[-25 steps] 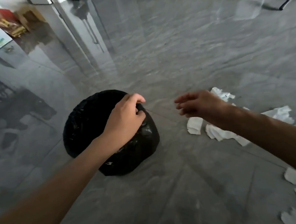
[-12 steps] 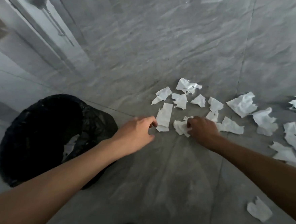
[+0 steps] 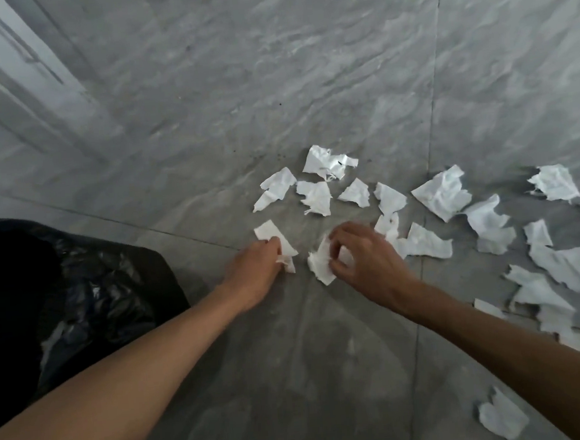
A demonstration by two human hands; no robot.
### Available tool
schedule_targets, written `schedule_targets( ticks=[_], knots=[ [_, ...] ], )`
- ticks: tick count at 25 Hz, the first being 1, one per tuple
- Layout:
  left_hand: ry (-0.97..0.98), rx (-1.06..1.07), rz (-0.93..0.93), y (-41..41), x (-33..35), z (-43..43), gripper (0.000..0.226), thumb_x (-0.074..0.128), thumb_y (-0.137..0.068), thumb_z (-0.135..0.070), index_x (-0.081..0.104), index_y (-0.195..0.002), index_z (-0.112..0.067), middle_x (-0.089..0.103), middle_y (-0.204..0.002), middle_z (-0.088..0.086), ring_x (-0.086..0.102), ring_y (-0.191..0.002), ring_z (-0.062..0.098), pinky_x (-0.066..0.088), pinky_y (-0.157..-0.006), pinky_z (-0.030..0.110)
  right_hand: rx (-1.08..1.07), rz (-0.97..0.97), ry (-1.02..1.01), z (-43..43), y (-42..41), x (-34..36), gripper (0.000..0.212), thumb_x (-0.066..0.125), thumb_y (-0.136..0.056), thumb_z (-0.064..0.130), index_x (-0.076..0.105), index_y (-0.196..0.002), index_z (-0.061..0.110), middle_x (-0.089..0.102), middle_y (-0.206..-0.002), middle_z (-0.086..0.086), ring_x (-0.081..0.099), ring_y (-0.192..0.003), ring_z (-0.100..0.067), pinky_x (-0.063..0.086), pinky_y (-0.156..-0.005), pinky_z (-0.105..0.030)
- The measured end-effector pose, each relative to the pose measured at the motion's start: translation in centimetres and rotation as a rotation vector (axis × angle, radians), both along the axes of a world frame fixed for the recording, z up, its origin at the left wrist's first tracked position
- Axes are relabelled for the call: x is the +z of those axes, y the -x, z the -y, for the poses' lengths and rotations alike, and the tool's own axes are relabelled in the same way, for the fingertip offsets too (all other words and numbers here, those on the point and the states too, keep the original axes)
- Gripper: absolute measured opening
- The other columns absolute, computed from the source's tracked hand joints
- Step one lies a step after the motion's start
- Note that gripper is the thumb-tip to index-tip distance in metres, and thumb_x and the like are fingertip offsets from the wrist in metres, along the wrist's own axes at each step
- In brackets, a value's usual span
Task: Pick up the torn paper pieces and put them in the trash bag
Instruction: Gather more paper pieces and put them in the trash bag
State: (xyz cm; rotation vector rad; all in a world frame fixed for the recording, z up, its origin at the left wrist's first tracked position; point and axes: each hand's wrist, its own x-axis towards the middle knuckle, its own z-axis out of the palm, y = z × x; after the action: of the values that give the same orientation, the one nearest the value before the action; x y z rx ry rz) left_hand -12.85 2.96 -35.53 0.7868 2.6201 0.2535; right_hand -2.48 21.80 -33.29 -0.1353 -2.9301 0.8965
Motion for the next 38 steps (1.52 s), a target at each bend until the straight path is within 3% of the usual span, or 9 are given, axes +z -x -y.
schedule_targets(
  ticks=[4, 9, 15, 21, 25, 28, 30, 33, 38],
  knots=[
    [-0.11, 0.099, -0.086, 1.5, 0.4, -0.4, 0.018, 0.061, -0.084, -0.025, 0.064, -0.091, -0.008, 0.059, -0.106, 0.011, 0.056, -0.101, 0.032, 0.047, -0.081, 0.04, 0.291, 0.111, -0.228, 2.3, 0.5, -2.8, 0.017, 0.05, -0.087, 0.016, 0.063, -0.091, 0.007, 0.06, -0.107, -0.01, 0.053, -0.102, -0.028, 0.042, -0.082, -0.036],
    [-0.171, 0.08, -0.182, 7.5, 1.0, -4.9, 0.024, 0.064, -0.082, -0.025, 0.067, -0.093, -0.005, 0.051, -0.13, 0.014, 0.046, -0.121, 0.032, 0.037, -0.102, 0.036, 0.174, 0.165, 0.094, 0.8, 0.4, -3.3, 0.009, 0.06, -0.076, 0.006, 0.061, -0.083, 0.011, 0.061, -0.087, -0.006, 0.059, -0.08, -0.024, 0.042, -0.066, -0.03],
    [-0.129, -0.028, -0.14, 9.0, -1.1, -5.1, 0.015, 0.058, -0.08, -0.01, 0.065, -0.091, -0.002, 0.062, -0.106, 0.017, 0.057, -0.101, 0.035, 0.045, -0.084, 0.04, -0.132, 0.151, 0.281, -0.2, -0.6, -3.7, 0.025, 0.069, -0.07, 0.009, 0.062, -0.09, 0.022, 0.056, -0.077, 0.012, 0.053, -0.07, -0.006, 0.037, -0.061, -0.006],
    [-0.155, 0.117, -0.045, 6.9, 3.6, -3.4, 0.013, 0.07, -0.079, -0.024, 0.069, -0.076, -0.011, 0.07, -0.078, 0.012, 0.061, -0.068, 0.028, 0.034, -0.055, 0.029, -0.182, 0.199, 0.172, -1.7, 7.4, -2.8, 0.054, 0.063, -0.075, 0.009, 0.048, -0.126, 0.018, 0.065, -0.086, -0.005, 0.059, -0.08, -0.023, 0.045, -0.067, -0.03],
    [-0.258, 0.136, -0.069, 3.7, 11.8, -0.7, 0.032, 0.074, -0.075, -0.032, 0.051, -0.054, -0.023, 0.05, -0.045, -0.007, 0.046, -0.044, 0.003, 0.029, -0.04, 0.014, -0.161, 0.342, -0.065, -0.7, 10.1, -3.1, 0.03, 0.057, -0.079, 0.01, 0.056, -0.108, 0.007, 0.066, -0.103, -0.018, 0.061, -0.093, -0.037, 0.052, -0.074, -0.041],
    [-0.384, 0.114, -0.081, 0.2, 18.7, 2.8, 0.041, 0.074, -0.074, -0.033, 0.042, -0.049, -0.028, 0.051, -0.043, -0.017, 0.046, -0.042, -0.002, 0.032, -0.043, 0.01, -0.171, 0.279, -0.112, 0.6, 9.1, -2.3, 0.017, 0.061, -0.079, 0.02, 0.067, -0.089, 0.008, 0.07, -0.094, -0.017, 0.063, -0.088, -0.035, 0.047, -0.069, -0.033],
    [-0.418, 0.128, -0.14, -1.8, 22.0, 5.7, 0.035, 0.072, -0.075, -0.036, 0.046, -0.054, -0.024, 0.046, -0.046, -0.009, 0.04, -0.046, 0.005, 0.031, -0.046, 0.014, -0.184, 0.244, 0.033, 2.2, 8.3, -0.8, 0.011, 0.065, -0.079, 0.02, 0.069, -0.085, 0.012, 0.072, -0.086, -0.01, 0.064, -0.078, -0.024, 0.041, -0.064, -0.025],
    [-0.458, 0.216, -0.306, -3.7, 24.3, 10.4, 0.041, 0.071, -0.075, -0.035, 0.038, -0.055, -0.021, 0.035, -0.051, -0.001, 0.032, -0.05, 0.01, 0.028, -0.047, 0.017, -0.21, 0.278, 0.623, 6.0, 7.4, 3.6, 0.008, 0.071, -0.077, 0.015, 0.068, -0.083, 0.019, 0.068, -0.074, 0.004, 0.059, -0.06, -0.006, 0.041, -0.053, -0.013],
    [-0.369, 0.482, -0.451, -3.5, 22.0, 19.6, 0.044, 0.071, -0.077, -0.027, 0.035, -0.054, -0.017, 0.032, -0.048, -0.001, 0.027, -0.047, 0.01, 0.028, -0.049, 0.022, 0.08, 0.264, 1.062, 12.9, 7.1, 13.6, 0.013, 0.069, -0.078, 0.012, 0.072, -0.09, 0.006, 0.073, -0.089, -0.015, 0.065, -0.074, -0.021, 0.052, -0.069, -0.03]
  ],
)
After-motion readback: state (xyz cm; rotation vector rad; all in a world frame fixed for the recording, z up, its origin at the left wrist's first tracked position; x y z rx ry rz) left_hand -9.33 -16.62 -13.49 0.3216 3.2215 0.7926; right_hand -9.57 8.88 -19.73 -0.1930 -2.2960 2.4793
